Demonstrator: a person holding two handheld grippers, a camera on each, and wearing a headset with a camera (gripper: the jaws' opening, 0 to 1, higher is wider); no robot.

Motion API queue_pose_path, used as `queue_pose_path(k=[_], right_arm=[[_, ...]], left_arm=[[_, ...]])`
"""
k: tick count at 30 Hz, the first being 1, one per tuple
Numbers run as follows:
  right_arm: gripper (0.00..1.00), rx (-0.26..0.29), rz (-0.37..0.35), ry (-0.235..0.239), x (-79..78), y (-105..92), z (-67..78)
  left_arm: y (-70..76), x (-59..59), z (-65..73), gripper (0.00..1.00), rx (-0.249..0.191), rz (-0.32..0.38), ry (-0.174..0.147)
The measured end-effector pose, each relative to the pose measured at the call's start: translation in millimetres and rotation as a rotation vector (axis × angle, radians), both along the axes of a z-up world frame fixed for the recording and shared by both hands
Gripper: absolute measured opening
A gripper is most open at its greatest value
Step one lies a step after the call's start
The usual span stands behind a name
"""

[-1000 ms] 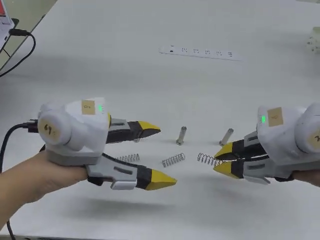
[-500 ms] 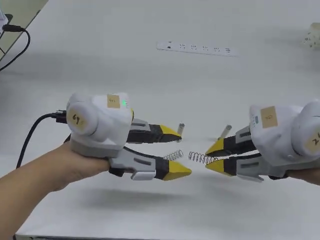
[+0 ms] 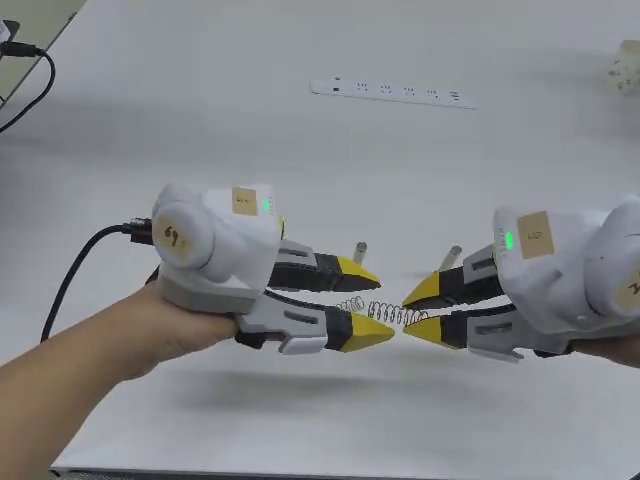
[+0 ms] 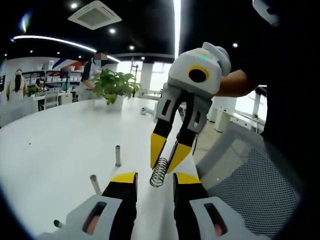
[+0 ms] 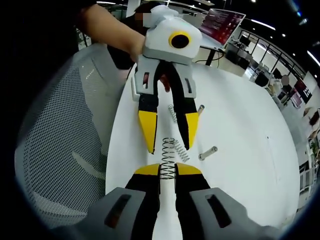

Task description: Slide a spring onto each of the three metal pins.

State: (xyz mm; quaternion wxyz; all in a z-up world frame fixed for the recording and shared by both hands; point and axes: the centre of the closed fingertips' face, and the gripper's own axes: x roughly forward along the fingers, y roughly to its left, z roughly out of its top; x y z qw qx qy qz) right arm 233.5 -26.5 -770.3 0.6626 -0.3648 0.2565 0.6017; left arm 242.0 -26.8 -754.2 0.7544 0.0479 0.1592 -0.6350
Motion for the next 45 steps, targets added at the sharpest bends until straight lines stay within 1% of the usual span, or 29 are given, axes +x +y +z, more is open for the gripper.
queue_pose_path(k=[5,13,20,27,28,29,31,33,35,36,41,44,45], right_arm=[[0.08,0.011,0.007,-0.007,-1.0,2.1,3.2],[0.08,0.02,0.009,-0.004,-1.5,2.5,6.4],[0.08,0.026,0.037,-0.011,-3.1,4.0,9.3],[0.08,0.027,0.054,-0.018,-2.5,4.2,10.8],[0.08,0.028,0.054,-0.019,-2.3,4.2,10.9],[0.08,0.028,0.056,-0.017,-2.7,4.4,11.3],[0.08,0.027,0.06,-0.023,-2.5,4.4,11.7],[0.08,0.029,0.066,-0.021,-3.8,4.6,11.9],[0.08,0.034,0.067,-0.022,-4.4,5.0,12.3],[0.08,0.035,0.064,-0.019,-4.9,5.2,12.5],[0.08,0.045,0.07,-0.025,-7.6,6.0,12.2],[0.08,0.043,0.073,-0.026,-7.8,5.9,11.9],[0.09,0.041,0.073,-0.024,-8.0,5.5,11.7]], left_arm=[[-2.0,-3.5,1.0,0.14,-0.012,-0.004,0.005],[-3.5,-4.1,1.8,0.1,-0.02,-0.01,0.002],[-4.5,-4.1,4.1,0.05,-0.033,-0.012,-0.001],[-4.3,-4.8,5.6,0.03,-0.037,-0.018,-0.013],[-4.2,-4.5,6.1,0.03,-0.037,-0.017,-0.019],[-4.2,-4.8,6.5,0.03,-0.037,-0.014,-0.015],[-4.2,-5.1,7.2,0.03,-0.034,-0.012,-0.031],[-4.1,-6.0,7.4,0.03,-0.035,-0.012,-0.02],[-3.6,-6.7,8.1,0.02,-0.032,-0.013,-0.029],[-3.7,-8.0,9.0,0.02,-0.028,-0.015,-0.043],[-2.7,-9.9,9.1,0.02,-0.028,-0.02,-0.032],[-3.3,-10.7,8.8,0.02,-0.025,-0.022,-0.033],[-4.0,-11.3,9.0,0.02,-0.028,-0.022,-0.028]])
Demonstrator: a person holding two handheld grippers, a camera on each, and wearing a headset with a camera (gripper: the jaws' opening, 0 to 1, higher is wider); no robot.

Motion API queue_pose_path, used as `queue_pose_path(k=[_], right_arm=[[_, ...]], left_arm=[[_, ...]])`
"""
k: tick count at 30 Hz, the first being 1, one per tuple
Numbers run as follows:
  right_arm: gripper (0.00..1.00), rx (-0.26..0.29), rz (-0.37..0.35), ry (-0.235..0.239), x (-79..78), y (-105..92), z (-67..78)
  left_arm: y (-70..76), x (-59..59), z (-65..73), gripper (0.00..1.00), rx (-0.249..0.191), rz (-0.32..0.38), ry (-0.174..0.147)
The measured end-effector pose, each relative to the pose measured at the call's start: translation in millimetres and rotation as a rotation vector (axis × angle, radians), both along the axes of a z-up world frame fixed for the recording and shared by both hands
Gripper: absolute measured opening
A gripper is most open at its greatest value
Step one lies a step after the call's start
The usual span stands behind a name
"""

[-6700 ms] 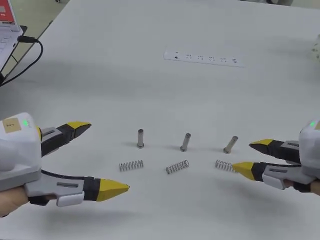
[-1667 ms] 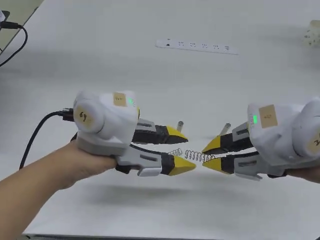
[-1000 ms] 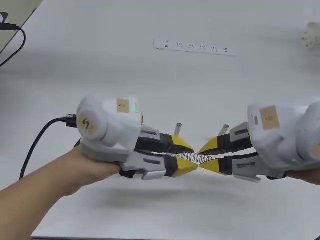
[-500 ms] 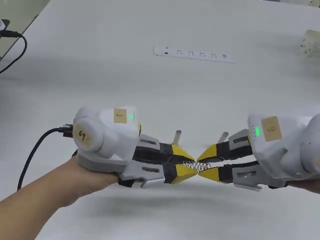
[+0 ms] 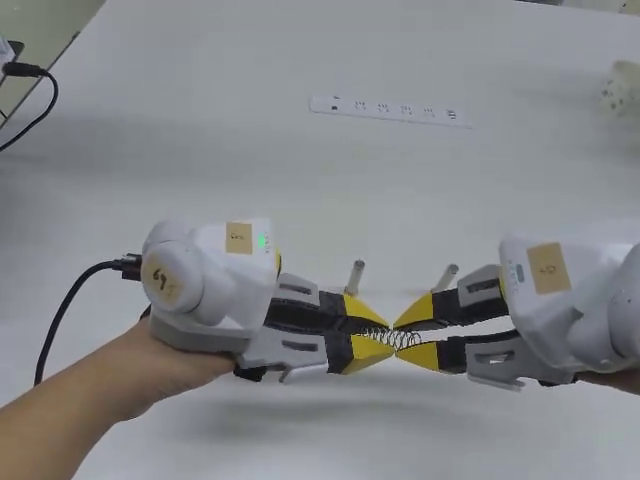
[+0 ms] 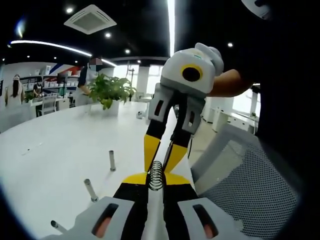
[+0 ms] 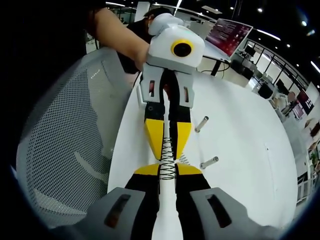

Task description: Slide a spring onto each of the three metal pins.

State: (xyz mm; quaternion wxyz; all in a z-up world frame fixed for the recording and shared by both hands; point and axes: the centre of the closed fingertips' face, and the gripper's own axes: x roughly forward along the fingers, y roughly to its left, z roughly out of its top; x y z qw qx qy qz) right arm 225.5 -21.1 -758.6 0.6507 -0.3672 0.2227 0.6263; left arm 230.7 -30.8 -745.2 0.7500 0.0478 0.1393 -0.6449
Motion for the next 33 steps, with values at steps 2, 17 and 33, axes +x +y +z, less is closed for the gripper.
queue_pose_path(k=[2,17,33], right_arm=[[0.09,0.001,0.001,-0.002,0.1,-0.5,0.2],[0.09,-0.003,-0.014,0.011,1.8,-7.3,-2.2],[0.07,0.019,0.005,0.023,-1.4,-4.8,7.2]], left_arm=[[-0.3,0.0,0.1,0.02,-0.001,0.001,0.001],[0.7,-1.4,1.5,0.02,-0.017,0.002,0.026],[4.4,-3.3,-2.2,0.02,-0.031,-0.007,0.042]])
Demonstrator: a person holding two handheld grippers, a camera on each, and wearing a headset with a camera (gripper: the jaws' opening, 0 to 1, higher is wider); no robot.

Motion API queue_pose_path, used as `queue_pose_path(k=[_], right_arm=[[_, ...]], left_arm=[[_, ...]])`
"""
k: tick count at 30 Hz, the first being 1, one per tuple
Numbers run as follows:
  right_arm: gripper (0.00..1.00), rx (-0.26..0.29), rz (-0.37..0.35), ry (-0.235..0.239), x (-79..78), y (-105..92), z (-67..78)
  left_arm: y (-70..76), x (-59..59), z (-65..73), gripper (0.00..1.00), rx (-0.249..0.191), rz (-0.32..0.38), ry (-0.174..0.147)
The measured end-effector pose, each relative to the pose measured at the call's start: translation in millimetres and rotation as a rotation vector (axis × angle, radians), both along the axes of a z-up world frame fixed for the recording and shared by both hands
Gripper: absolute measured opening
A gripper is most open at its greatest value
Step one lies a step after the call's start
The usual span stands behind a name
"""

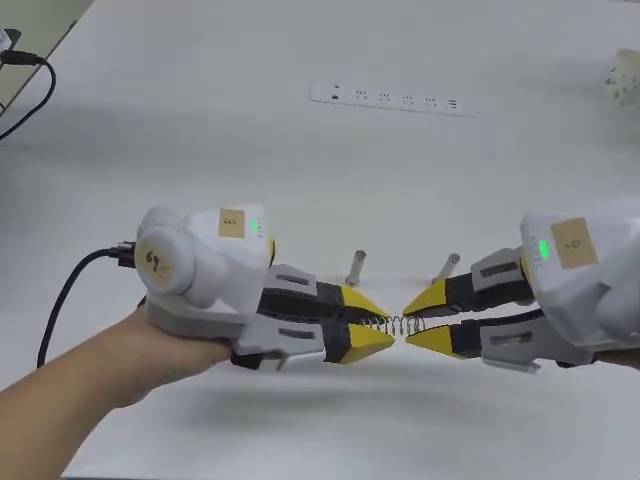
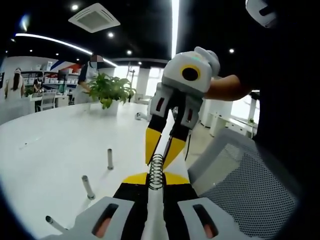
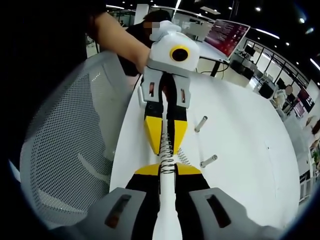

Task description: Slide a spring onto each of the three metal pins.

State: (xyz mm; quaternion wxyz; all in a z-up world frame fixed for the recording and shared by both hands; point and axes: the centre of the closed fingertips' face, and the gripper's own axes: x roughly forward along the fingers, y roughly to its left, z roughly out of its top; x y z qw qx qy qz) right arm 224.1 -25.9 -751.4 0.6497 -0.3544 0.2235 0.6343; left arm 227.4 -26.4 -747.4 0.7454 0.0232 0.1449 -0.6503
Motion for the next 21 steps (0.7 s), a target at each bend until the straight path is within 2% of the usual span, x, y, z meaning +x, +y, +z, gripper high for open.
queue_pose_path(k=[13,21], right_arm=[[0.07,0.037,0.024,0.045,-4.6,6.1,12.6],[0.07,0.054,0.03,0.062,-5.7,10.0,15.7]], left_arm=[[3.7,-2.9,1.2,0.02,-0.031,-0.01,0.024],[5.9,-4.9,3.1,0.03,-0.039,-0.014,0.016]])
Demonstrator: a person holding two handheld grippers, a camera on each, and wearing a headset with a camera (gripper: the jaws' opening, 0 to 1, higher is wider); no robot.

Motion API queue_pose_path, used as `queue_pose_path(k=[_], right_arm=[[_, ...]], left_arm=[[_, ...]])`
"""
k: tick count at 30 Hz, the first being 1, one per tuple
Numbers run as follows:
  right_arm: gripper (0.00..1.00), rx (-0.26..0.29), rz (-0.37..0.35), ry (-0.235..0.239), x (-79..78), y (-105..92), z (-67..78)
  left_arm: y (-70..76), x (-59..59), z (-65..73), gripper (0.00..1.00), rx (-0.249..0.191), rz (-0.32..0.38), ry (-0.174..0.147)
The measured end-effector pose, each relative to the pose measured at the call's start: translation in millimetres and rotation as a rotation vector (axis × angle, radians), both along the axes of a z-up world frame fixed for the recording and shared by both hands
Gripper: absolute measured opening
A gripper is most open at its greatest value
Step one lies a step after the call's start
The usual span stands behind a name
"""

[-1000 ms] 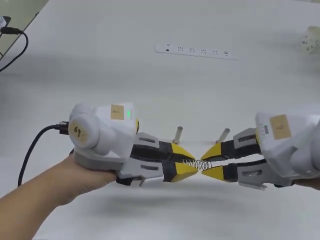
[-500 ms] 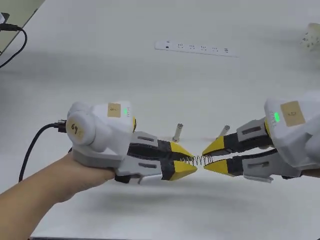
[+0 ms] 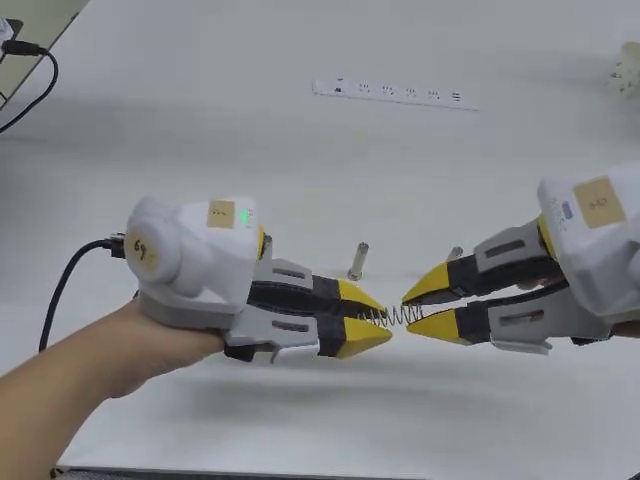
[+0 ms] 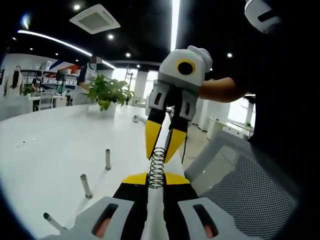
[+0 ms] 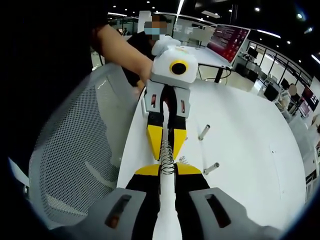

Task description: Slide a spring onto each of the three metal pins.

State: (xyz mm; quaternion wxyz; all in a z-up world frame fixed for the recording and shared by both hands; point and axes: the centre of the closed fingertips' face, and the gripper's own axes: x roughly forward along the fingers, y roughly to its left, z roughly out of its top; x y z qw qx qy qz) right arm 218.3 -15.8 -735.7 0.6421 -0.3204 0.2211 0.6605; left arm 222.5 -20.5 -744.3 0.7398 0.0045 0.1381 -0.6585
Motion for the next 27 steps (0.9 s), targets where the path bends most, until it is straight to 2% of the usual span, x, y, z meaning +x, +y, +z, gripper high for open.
queue_pose_path(k=[20,27], right_arm=[[0.07,-0.017,0.033,-0.021,2.1,-0.3,3.9],[0.08,-0.015,0.052,-0.02,-1.1,3.7,7.9]], left_arm=[[-2.7,2.0,1.9,0.03,0.01,0.008,-0.012],[-3.2,1.1,-2.6,0.03,0.038,0.004,-0.023]])
